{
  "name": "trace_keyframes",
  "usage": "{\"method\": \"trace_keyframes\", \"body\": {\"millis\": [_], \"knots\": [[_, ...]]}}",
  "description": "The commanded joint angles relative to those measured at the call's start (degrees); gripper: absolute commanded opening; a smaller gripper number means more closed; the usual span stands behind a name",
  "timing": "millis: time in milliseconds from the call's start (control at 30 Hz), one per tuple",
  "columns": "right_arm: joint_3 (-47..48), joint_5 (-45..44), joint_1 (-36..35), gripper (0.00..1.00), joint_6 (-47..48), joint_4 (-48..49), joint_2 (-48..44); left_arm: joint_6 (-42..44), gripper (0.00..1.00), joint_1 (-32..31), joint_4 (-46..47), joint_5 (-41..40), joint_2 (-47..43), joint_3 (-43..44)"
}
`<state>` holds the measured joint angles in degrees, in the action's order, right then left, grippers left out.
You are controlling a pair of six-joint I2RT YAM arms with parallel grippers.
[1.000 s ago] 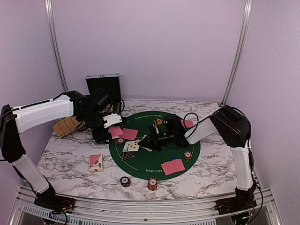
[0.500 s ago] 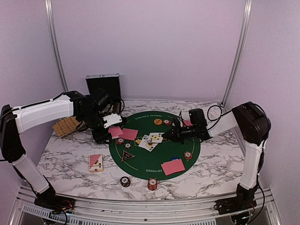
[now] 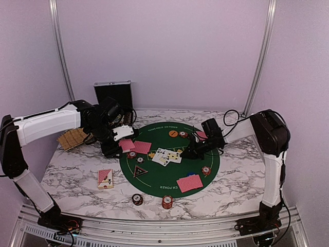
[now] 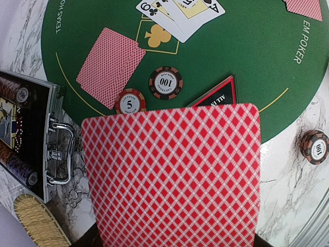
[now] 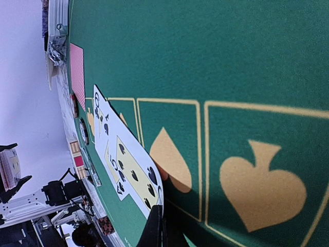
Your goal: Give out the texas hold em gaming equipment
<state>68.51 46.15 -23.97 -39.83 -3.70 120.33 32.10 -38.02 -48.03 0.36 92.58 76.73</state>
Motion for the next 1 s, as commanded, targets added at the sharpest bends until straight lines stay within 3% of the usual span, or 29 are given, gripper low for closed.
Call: {"method": "trace_keyframes", "body": {"millis": [0, 167, 533, 733, 967], "knots": [[4.20, -5.10, 0.50, 0.00, 6.33, -9.86, 1.64, -0.48, 0.00, 0.36, 0.39, 0.28, -1.52, -0.15], [6.83, -7.50, 0.50, 0.00, 8.22, -13.04, 2.39, -0.59, 0.00, 0.40, 0.40, 0.47, -1.26, 0.11], [9.06, -5.86, 0.45, 0.00, 6.18, -10.26, 4.64, -0.61, 0.00, 0.40, 0.39, 0.59, -1.00, 0.51], [9.54, -8.70, 0.32, 0.30, 8.06, -12.03, 2.65, -0.72, 0.00, 0.36, 0.44, 0.43, -0.94, 0.68], [11.62, -9.66, -0.73, 0.44, 9.50, -15.14, 2.69, -0.96, 0.00, 0.39, 0.44, 0.67, -1.02, 0.74]]}}
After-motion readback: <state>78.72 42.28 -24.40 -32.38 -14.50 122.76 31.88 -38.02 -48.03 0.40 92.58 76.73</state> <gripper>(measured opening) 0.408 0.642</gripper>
